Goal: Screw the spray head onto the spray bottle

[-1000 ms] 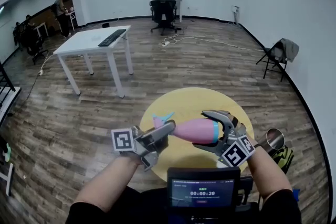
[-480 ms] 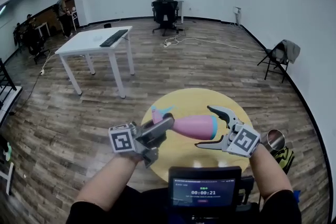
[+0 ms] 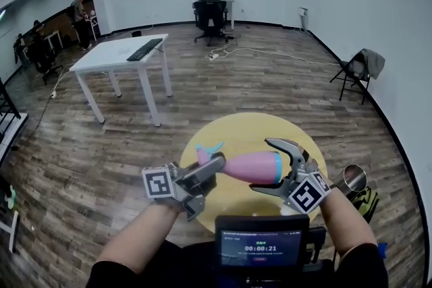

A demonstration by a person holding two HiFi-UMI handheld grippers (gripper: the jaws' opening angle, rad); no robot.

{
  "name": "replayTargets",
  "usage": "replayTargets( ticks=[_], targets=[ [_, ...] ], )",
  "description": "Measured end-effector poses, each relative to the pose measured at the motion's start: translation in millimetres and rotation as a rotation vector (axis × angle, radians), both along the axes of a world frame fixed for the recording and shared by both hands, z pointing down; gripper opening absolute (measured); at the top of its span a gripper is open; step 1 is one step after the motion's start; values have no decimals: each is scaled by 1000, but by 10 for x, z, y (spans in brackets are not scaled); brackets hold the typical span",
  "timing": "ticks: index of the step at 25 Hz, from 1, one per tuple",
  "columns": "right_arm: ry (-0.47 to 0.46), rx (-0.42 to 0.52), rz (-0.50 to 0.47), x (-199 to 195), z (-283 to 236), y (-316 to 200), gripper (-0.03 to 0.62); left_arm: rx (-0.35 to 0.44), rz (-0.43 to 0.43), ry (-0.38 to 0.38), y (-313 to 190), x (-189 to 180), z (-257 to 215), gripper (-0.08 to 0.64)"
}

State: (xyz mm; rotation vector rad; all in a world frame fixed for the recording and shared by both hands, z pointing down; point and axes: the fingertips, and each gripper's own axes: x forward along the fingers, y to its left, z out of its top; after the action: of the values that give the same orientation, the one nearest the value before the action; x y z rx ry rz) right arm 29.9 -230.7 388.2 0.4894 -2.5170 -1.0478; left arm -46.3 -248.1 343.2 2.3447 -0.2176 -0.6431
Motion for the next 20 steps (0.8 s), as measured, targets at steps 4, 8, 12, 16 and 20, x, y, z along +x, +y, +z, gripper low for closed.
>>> replayTargets(
  ticks=[4, 8, 12, 16, 20],
  targets=[
    [-150, -362, -180, 6, -169, 257, 485, 191, 23, -154, 282, 240, -50, 172],
    [-238, -701, -251, 89, -128, 247, 486, 459, -22, -275, 473, 313, -121, 172],
    [-181, -545, -111, 2, -92, 87, 489, 209, -25, -117, 160, 83, -97, 160],
    [-72, -165, 72, 285, -153, -52, 540, -79, -140, 77, -229, -419, 68, 160],
    [42, 61, 97, 318, -47, -66, 540, -131, -158, 106, -321, -584, 174, 160]
  ],
)
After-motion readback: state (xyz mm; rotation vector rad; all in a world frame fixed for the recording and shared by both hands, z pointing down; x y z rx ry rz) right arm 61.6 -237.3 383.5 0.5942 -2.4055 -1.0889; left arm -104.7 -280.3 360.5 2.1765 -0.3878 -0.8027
